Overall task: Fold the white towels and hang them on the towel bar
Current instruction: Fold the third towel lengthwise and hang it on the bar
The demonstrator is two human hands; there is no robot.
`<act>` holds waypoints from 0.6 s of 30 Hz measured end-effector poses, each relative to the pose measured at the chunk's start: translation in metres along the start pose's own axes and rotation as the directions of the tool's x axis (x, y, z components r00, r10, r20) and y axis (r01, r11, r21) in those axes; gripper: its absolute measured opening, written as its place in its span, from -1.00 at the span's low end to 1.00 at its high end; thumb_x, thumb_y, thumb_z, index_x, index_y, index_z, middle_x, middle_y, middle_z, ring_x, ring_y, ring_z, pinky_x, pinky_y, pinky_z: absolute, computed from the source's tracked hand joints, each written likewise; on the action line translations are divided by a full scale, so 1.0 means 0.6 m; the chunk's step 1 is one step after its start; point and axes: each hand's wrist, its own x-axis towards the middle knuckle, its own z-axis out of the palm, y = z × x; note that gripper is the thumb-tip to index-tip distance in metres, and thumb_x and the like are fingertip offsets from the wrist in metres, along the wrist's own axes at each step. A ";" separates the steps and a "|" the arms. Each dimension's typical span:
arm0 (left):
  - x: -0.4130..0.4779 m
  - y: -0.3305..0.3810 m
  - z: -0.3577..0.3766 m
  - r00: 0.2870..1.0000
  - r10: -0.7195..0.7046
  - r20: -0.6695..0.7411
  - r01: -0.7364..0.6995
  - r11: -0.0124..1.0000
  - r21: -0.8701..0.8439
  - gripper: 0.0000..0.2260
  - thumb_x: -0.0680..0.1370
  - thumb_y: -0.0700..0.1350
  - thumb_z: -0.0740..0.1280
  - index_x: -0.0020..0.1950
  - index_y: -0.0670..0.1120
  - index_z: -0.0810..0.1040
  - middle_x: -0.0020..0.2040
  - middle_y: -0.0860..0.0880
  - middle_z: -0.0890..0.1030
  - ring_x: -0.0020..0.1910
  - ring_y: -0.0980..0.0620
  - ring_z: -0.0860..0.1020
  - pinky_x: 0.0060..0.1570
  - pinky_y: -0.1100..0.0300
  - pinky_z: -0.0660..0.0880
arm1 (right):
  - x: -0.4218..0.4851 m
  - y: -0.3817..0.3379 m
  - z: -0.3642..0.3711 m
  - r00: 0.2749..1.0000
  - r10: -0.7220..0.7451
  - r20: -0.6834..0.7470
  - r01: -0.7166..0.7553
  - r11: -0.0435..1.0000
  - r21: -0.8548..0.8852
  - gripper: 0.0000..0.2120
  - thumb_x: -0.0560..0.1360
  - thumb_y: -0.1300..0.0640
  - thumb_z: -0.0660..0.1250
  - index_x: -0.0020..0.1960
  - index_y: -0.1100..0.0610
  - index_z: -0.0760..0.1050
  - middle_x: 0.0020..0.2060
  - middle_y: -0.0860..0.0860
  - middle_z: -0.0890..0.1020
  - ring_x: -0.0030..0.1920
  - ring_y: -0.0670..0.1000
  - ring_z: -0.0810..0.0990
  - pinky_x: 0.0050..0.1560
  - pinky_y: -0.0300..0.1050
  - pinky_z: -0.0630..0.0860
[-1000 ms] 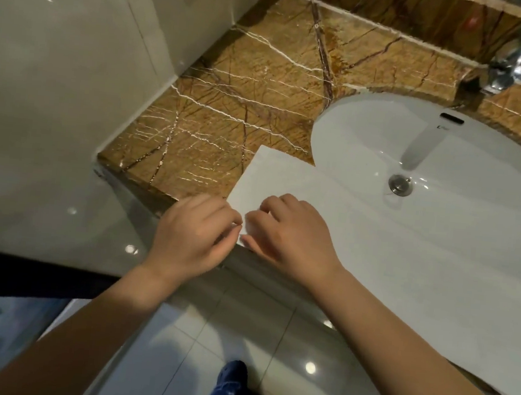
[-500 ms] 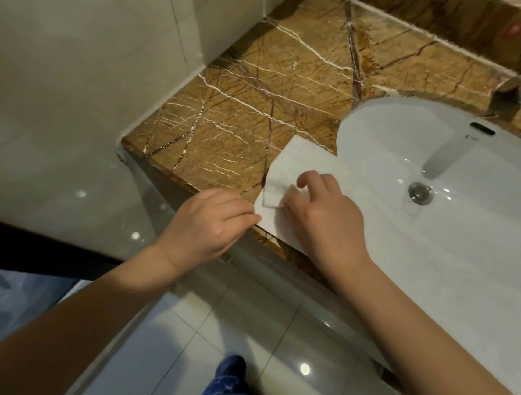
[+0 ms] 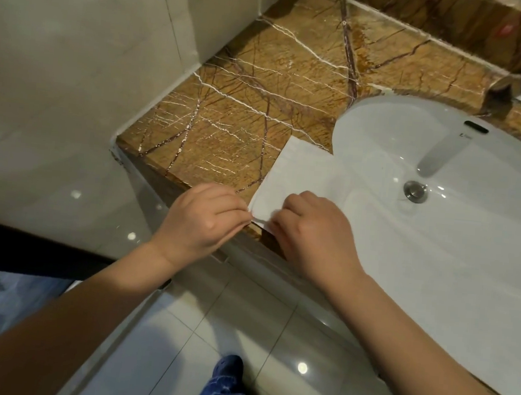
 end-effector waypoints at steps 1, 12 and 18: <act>0.000 0.000 -0.001 1.000 0.002 0.004 -0.002 1.000 0.001 -0.94 0.47 -0.19 0.45 -0.15 -0.18 0.69 -0.17 -0.09 0.68 -0.18 -0.09 0.63 -0.13 0.08 0.53 | 0.001 -0.007 0.006 1.000 0.009 -0.006 -0.009 1.000 0.009 -0.89 0.37 0.19 0.46 -0.31 0.16 0.60 -0.38 0.07 0.56 -0.33 0.14 0.53 -0.42 -0.07 0.40; 0.022 0.001 -0.008 0.986 0.150 0.076 -0.149 0.989 -0.020 -0.94 0.45 -0.29 0.40 -0.20 -0.26 0.66 -0.15 -0.15 0.68 -0.18 -0.11 0.66 -0.25 0.04 0.58 | -0.001 -0.021 0.029 0.992 0.035 -0.121 -0.029 0.998 0.057 -0.92 0.32 0.23 0.51 -0.21 0.15 0.65 -0.40 0.07 0.51 -0.39 0.12 0.47 -0.49 -0.12 0.27; 0.037 -0.001 -0.016 0.978 0.097 0.183 -0.081 0.993 -0.091 -0.88 0.41 -0.33 0.42 -0.07 -0.22 0.65 -0.24 -0.12 0.65 -0.26 -0.10 0.63 -0.28 0.07 0.56 | -0.081 0.013 0.009 0.959 0.209 -0.190 -0.182 0.972 0.150 -0.80 0.32 0.34 0.48 -0.07 0.20 0.62 -0.27 0.13 0.56 -0.31 0.18 0.50 -0.41 -0.05 0.37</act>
